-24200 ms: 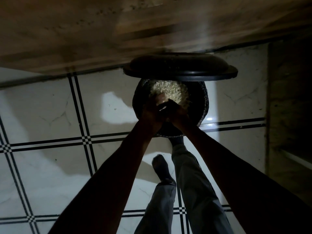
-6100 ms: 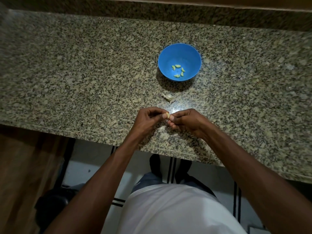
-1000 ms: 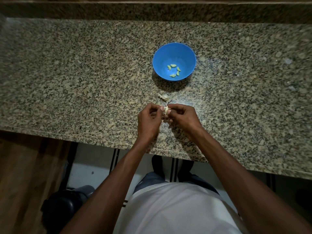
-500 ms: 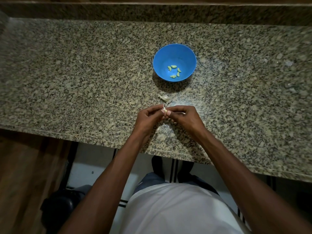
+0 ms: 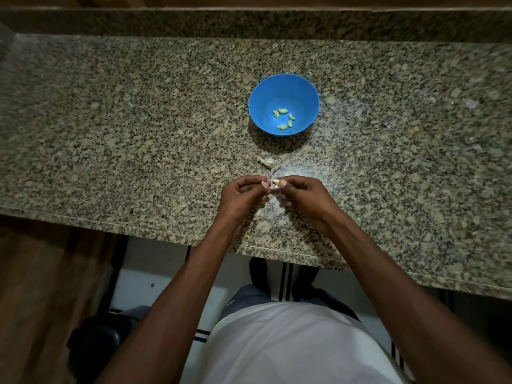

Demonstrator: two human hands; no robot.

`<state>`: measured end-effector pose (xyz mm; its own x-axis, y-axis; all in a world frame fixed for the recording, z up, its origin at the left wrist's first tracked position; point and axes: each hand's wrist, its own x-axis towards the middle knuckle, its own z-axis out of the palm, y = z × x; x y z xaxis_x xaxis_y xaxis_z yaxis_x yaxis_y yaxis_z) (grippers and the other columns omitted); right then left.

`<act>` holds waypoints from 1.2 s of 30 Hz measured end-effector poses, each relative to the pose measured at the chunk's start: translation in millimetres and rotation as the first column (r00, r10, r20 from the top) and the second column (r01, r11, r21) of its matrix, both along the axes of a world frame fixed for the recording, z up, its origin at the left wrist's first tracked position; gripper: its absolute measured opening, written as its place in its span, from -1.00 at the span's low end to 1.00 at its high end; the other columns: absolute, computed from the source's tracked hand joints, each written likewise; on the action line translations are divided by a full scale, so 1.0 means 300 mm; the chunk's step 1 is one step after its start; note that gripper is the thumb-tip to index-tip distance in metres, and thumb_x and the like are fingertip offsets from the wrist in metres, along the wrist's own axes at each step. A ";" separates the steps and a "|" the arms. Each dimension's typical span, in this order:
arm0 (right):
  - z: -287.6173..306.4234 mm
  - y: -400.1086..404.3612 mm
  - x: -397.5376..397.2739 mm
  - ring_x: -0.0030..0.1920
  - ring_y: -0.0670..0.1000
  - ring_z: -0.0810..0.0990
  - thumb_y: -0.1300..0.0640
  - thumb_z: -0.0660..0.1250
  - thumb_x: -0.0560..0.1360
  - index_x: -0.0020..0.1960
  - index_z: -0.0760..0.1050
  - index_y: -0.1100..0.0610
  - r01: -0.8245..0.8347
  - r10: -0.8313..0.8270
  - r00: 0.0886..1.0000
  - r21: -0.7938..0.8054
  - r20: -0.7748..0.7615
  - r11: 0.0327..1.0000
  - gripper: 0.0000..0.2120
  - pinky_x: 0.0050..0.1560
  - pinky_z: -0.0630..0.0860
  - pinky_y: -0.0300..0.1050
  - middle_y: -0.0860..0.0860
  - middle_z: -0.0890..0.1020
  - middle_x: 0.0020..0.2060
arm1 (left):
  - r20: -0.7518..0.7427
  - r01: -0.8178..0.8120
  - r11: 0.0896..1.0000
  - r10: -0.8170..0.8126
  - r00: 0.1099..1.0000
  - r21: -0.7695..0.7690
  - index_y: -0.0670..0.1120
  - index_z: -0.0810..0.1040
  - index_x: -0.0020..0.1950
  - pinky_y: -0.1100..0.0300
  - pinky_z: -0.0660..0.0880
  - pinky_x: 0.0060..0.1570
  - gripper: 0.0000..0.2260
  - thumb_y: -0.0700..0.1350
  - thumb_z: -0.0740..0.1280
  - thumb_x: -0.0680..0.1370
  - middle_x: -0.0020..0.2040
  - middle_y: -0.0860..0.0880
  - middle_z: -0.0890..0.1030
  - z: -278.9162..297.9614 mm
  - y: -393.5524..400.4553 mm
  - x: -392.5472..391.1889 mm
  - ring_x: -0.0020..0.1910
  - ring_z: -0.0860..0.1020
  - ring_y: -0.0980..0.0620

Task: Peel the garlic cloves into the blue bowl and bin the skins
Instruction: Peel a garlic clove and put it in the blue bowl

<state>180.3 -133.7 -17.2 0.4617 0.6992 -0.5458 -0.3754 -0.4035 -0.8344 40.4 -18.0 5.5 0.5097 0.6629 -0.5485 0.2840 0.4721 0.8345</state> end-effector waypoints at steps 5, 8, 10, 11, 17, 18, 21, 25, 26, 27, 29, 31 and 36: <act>0.008 -0.015 0.025 -0.16 0.08 0.64 0.15 0.43 0.63 0.13 0.70 0.24 0.003 -0.003 0.993 0.002 -0.118 1.000 -0.82 -0.03 0.59 0.04 0.29 0.73 -0.05 | -0.007 0.036 0.996 -0.036 0.999 0.076 -0.18 0.72 0.12 0.03 0.66 0.09 -0.81 -0.22 0.55 0.52 0.03 -0.15 0.76 -0.001 -0.005 -0.005 0.07 0.73 -0.13; 0.026 -0.024 0.039 -0.15 0.13 0.67 0.18 0.42 0.63 0.14 0.68 0.27 0.002 0.000 0.995 0.028 -0.097 1.000 -0.82 -0.10 0.62 -0.02 0.28 0.73 -0.06 | -0.022 0.083 0.983 -0.080 0.997 0.164 -0.20 0.72 0.10 0.16 0.65 -0.02 -0.81 -0.20 0.56 0.51 0.03 -0.13 0.75 0.017 -0.018 0.012 0.03 0.74 -0.06; 0.041 -0.030 0.045 -0.15 0.08 0.72 0.20 0.43 0.63 0.15 0.67 0.27 -0.010 0.014 0.995 0.042 -0.095 0.999 -0.83 -0.07 0.66 -0.05 0.24 0.76 -0.07 | -0.016 0.097 0.975 -0.096 0.995 0.198 -0.24 0.70 0.10 0.20 0.64 -0.08 -0.81 -0.21 0.55 0.52 0.04 -0.13 0.75 0.028 -0.025 0.024 -0.01 0.74 -0.04; 0.045 -0.031 0.048 -0.14 0.06 0.74 0.22 0.43 0.62 0.15 0.67 0.28 -0.012 0.018 0.994 0.052 -0.105 0.999 -0.84 -0.07 0.68 -0.09 0.21 0.76 -0.08 | -0.009 0.099 0.972 -0.100 0.995 0.212 -0.24 0.69 0.10 0.23 0.63 -0.10 -0.81 -0.22 0.55 0.53 0.04 -0.14 0.75 0.032 -0.027 0.028 -0.01 0.74 -0.02; 0.051 -0.023 0.045 -0.10 0.07 0.72 0.28 0.50 0.54 0.12 0.70 0.29 0.057 -0.041 0.985 0.094 -0.166 0.994 -0.83 -0.09 0.67 -0.13 0.26 0.74 -0.05 | 0.013 0.099 0.972 -0.104 0.994 0.214 -0.19 0.70 0.18 0.26 0.62 -0.03 -0.77 -0.19 0.54 0.54 0.07 -0.07 0.75 0.044 -0.030 0.035 0.04 0.73 0.05; 0.052 -0.019 0.042 -0.10 0.06 0.72 0.29 0.51 0.53 0.12 0.70 0.30 0.076 -0.057 0.981 0.096 -0.186 0.992 -0.82 -0.10 0.67 -0.14 0.26 0.74 -0.06 | 0.021 0.093 0.977 -0.099 0.995 0.191 -0.20 0.70 0.19 0.25 0.62 -0.02 -0.76 -0.20 0.54 0.54 0.07 -0.09 0.75 0.040 -0.031 0.037 0.06 0.73 0.03; 0.050 -0.008 0.027 -0.11 0.04 0.74 0.31 0.50 0.52 0.15 0.68 0.32 0.105 -0.078 0.963 0.095 -0.257 0.990 -0.79 -0.11 0.67 -0.17 0.19 0.75 -0.10 | 0.049 0.023 0.998 -0.026 0.998 0.059 -0.24 0.69 0.20 0.21 0.64 -0.01 -0.76 -0.25 0.51 0.55 0.09 -0.16 0.75 0.026 -0.032 0.043 0.05 0.72 -0.06; 0.047 0.000 0.011 -0.13 0.05 0.76 0.33 0.50 0.51 0.16 0.67 0.34 0.138 -0.105 0.949 0.093 -0.297 0.986 -0.77 -0.12 0.67 -0.19 0.17 0.76 -0.13 | 0.087 -0.030 0.993 0.040 0.995 -0.119 -0.26 0.68 0.20 0.23 0.65 0.03 -0.79 -0.28 0.45 0.58 0.10 -0.20 0.73 0.021 -0.033 0.041 -0.01 0.68 -0.02; 0.049 0.001 0.010 -0.13 0.05 0.76 0.34 0.51 0.50 0.15 0.67 0.34 0.138 -0.106 0.950 0.092 -0.293 0.986 -0.77 -0.12 0.68 -0.19 0.17 0.76 -0.13 | 0.097 -0.016 0.991 0.029 0.995 -0.132 -0.26 0.68 0.21 0.24 0.65 0.03 -0.79 -0.28 0.44 0.58 0.10 -0.20 0.73 0.024 -0.031 0.037 -0.01 0.67 0.00; 0.051 0.002 0.007 -0.13 0.05 0.77 0.34 0.52 0.49 0.14 0.68 0.33 0.138 -0.107 0.953 0.090 -0.284 0.986 -0.77 -0.12 0.68 -0.18 0.18 0.76 -0.13 | 0.104 -0.004 0.990 0.019 0.994 -0.142 -0.26 0.67 0.22 0.25 0.64 0.02 -0.78 -0.28 0.44 0.59 0.11 -0.20 0.72 0.024 -0.028 0.032 -0.02 0.68 0.01; 0.055 0.005 0.003 -0.12 0.07 0.77 0.33 0.54 0.48 0.12 0.68 0.32 0.144 -0.118 0.958 0.083 -0.260 0.986 -0.78 -0.12 0.69 -0.17 0.20 0.76 -0.11 | 0.110 0.012 0.987 0.006 0.994 -0.159 -0.26 0.67 0.23 0.26 0.63 -0.01 -0.78 -0.27 0.44 0.59 0.09 -0.18 0.73 0.028 -0.021 0.023 -0.04 0.69 0.04; 0.058 0.008 0.000 -0.13 0.08 0.77 0.33 0.55 0.47 0.10 0.68 0.32 0.154 -0.132 0.964 0.077 -0.231 0.985 -0.78 -0.14 0.68 -0.16 0.21 0.76 -0.12 | 0.115 0.021 0.987 -0.003 0.993 -0.157 -0.23 0.68 0.20 0.27 0.62 -0.03 -0.79 -0.25 0.46 0.58 0.07 -0.18 0.74 0.029 -0.015 0.014 -0.04 0.70 0.03; 0.057 0.014 -0.012 -0.14 0.09 0.76 0.30 0.60 0.44 0.06 0.70 0.31 0.113 -0.106 0.991 0.091 -0.080 0.989 -0.78 -0.15 0.66 -0.15 0.20 0.76 -0.13 | 0.073 -0.015 0.988 0.027 0.997 -0.152 -0.22 0.72 0.11 0.25 0.63 -0.06 -0.85 -0.25 0.50 0.55 0.00 -0.17 0.75 0.027 -0.008 0.005 -0.08 0.69 0.01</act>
